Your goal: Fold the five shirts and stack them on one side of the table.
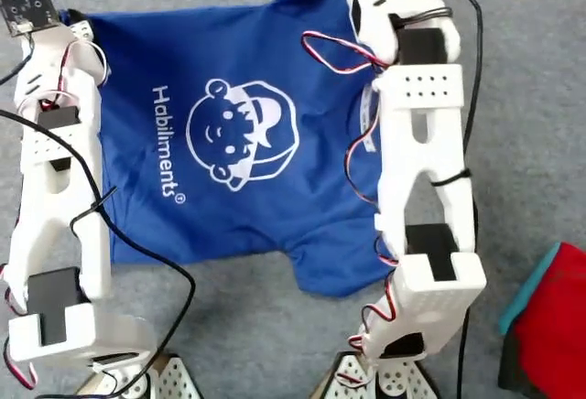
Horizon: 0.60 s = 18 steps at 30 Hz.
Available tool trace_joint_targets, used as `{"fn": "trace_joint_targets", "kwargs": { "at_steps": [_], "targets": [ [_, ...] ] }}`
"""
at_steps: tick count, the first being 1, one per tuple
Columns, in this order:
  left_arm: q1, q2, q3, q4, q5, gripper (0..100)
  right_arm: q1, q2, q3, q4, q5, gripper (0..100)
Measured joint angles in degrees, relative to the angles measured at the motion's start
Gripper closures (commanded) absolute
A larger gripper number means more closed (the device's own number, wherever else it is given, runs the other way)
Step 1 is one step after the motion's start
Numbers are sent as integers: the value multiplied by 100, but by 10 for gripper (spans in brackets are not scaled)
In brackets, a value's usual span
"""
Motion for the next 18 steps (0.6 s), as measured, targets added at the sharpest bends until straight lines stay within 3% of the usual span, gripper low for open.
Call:
{"fn": "trace_joint_targets", "kwargs": {
  "at_steps": [5,12,18],
  "targets": [
    [0,0,-18,1055,0,981,0,9,-624,1749,105,995],
    [0,0,-53,2514,-18,981,0,26,-1477,4440,1064,995],
    [132,0,-527,4088,-18,981,0,26,-1697,5820,1143,995]
  ]
}}
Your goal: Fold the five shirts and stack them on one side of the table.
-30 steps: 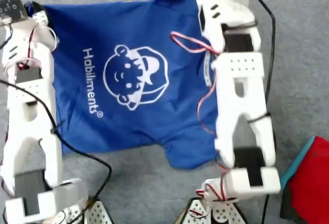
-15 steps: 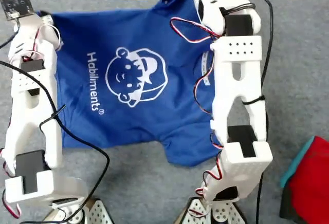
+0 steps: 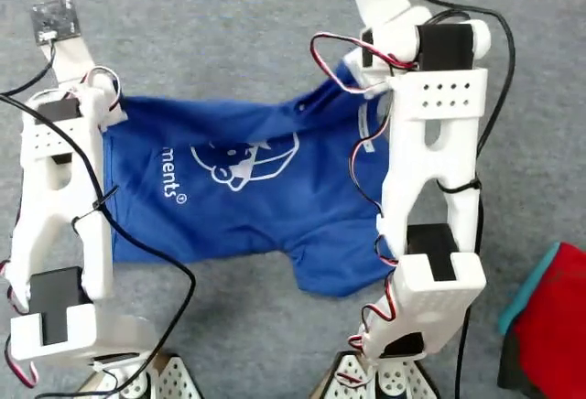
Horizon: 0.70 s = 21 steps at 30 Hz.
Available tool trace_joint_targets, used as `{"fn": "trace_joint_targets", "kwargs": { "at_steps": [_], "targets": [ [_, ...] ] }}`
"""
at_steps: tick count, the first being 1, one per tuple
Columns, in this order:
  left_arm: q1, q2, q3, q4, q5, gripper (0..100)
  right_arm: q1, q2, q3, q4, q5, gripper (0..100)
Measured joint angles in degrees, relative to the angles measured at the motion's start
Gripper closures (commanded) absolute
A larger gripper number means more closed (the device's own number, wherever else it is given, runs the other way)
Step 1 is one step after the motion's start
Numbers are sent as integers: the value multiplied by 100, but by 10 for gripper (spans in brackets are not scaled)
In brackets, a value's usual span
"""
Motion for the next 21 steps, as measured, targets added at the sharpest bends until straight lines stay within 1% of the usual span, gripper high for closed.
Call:
{"fn": "trace_joint_targets", "kwargs": {
  "at_steps": [3,6,7,13,18,21],
  "targets": [
    [97,0,-264,1011,-35,981,97,-105,167,79,0,995],
    [325,0,-334,2004,-360,981,123,-589,897,79,62,995],
    [413,0,-334,2198,-440,981,114,-844,1240,79,114,995],
    [475,0,18,2418,-668,981,123,-2787,3824,-62,316,995],
    [149,0,167,2426,-879,981,123,-4466,6084,-448,334,995],
    [0,0,396,2426,-1187,981,369,-5213,7156,-695,334,995]
  ]
}}
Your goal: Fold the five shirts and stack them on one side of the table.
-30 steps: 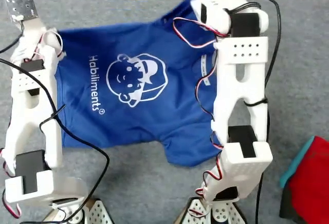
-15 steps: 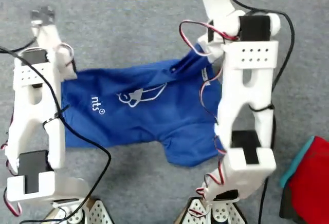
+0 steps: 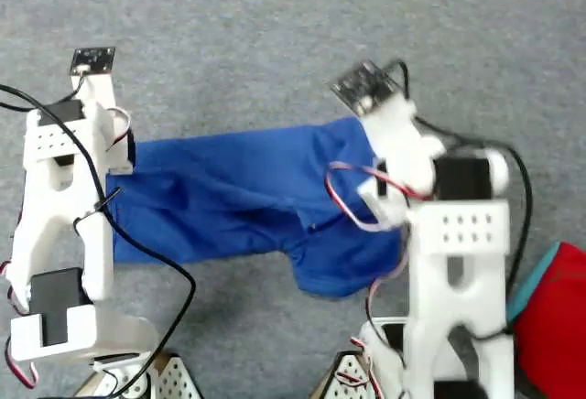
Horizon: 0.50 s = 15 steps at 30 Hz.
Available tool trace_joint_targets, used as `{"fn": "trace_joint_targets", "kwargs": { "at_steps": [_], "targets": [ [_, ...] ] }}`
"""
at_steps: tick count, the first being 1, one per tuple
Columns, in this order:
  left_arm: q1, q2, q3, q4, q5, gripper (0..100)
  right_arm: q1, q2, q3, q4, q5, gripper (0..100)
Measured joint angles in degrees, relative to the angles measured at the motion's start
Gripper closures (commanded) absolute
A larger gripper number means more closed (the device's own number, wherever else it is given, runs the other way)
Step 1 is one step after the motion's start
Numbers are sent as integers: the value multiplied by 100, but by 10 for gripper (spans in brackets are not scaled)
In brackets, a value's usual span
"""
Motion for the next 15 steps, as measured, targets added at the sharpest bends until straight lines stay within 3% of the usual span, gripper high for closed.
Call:
{"fn": "trace_joint_targets", "kwargs": {
  "at_steps": [8,15],
  "targets": [
    [-62,0,853,0,-589,981,800,-1011,1389,-70,510,995],
    [-149,0,879,-132,-651,981,844,-1732,2110,0,844,995]
  ]
}}
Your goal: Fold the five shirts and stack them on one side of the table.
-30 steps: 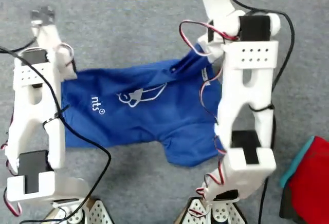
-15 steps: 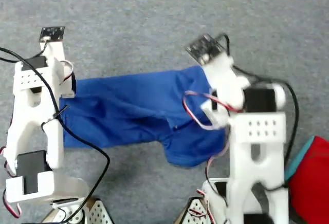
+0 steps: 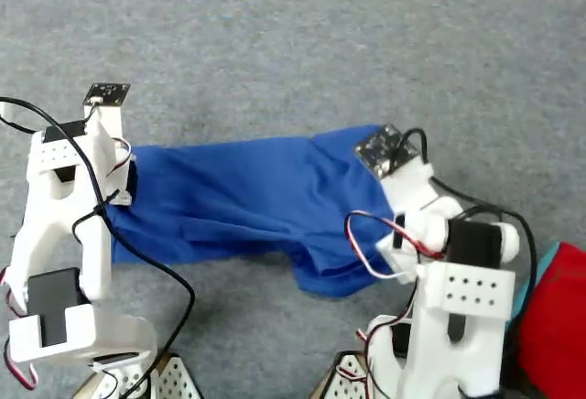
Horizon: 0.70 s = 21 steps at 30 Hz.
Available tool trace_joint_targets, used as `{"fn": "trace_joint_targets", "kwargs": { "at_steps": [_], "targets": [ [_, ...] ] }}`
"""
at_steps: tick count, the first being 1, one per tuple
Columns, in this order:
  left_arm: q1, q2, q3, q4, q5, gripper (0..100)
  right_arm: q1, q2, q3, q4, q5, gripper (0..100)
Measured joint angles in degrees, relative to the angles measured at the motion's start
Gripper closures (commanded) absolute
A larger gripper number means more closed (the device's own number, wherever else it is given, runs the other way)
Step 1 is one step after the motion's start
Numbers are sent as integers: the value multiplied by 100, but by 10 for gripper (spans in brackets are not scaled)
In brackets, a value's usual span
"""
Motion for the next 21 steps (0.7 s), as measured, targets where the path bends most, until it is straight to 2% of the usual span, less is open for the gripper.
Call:
{"fn": "trace_joint_targets", "kwargs": {
  "at_steps": [7,11,15,21],
  "targets": [
    [-35,0,18,-35,0,981,18,-220,598,-62,229,991],
    [-53,0,18,-18,-114,980,18,-220,624,-158,378,890],
    [-53,0,18,360,-475,979,18,-220,624,-158,484,798],
    [-53,0,18,1143,-580,979,18,-220,624,-158,501,792]
  ]
}}
